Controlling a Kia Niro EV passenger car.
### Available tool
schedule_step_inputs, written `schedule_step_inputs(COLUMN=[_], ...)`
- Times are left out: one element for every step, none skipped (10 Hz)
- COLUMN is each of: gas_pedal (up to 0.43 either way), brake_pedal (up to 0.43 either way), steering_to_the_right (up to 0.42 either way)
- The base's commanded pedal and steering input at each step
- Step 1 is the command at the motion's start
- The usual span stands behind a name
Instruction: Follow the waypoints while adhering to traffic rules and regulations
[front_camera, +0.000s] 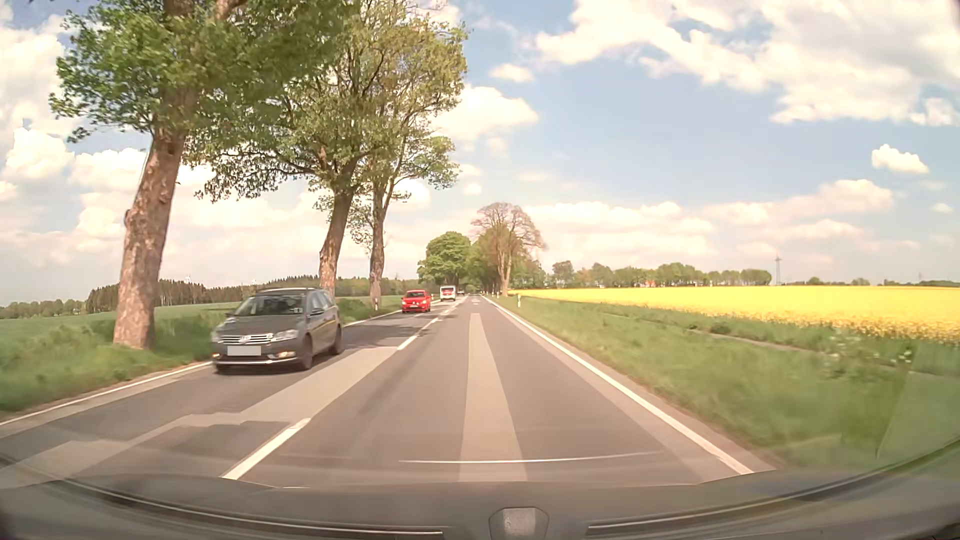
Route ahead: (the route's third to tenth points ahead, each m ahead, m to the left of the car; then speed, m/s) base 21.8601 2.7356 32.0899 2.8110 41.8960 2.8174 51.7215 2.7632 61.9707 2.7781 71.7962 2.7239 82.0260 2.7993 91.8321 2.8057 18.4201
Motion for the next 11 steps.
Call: schedule_step_inputs(gas_pedal=[0.15,0.15,0.15,0.15,0.15,0.15,0.15,0.15,0.15,0.15,0.15], brake_pedal=[0.0,0.0,0.0,0.0,0.0,0.0,0.0,0.0,0.0,0.0,0.0], steering_to_the_right=[-0.004,-0.004,-0.004,-0.004,-0.004,-0.004,-0.003,-0.001,0.001,0.001,0.0])
